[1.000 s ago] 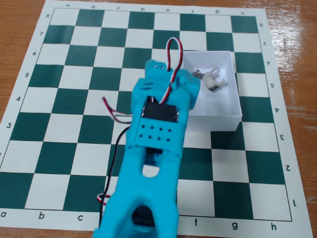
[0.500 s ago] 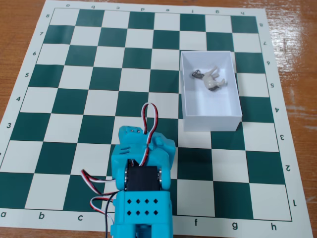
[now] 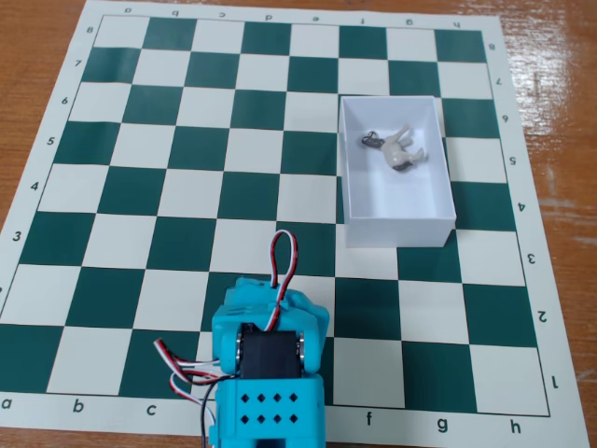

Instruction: Grab the toy horse and put it in the box.

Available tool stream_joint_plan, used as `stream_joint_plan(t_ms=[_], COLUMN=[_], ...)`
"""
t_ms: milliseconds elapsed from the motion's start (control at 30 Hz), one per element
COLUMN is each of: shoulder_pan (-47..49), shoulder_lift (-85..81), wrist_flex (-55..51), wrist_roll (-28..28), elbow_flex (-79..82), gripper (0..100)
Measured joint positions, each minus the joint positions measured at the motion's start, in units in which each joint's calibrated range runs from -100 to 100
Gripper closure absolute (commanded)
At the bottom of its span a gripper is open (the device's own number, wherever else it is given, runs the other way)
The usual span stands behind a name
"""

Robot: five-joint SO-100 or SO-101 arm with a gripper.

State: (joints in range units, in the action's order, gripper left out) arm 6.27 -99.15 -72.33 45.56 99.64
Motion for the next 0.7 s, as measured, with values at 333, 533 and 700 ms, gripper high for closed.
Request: stream_joint_plan(t_ms=[333,533,700], shoulder_pan=[0.1,-0.4,-0.4], shoulder_lift=[0.0,0.0,0.0], wrist_flex=[-2.8,-2.8,-2.8], wrist_roll=[0.0,0.0,0.0], elbow_flex=[0.0,0.0,0.0], gripper=[76,76,76])
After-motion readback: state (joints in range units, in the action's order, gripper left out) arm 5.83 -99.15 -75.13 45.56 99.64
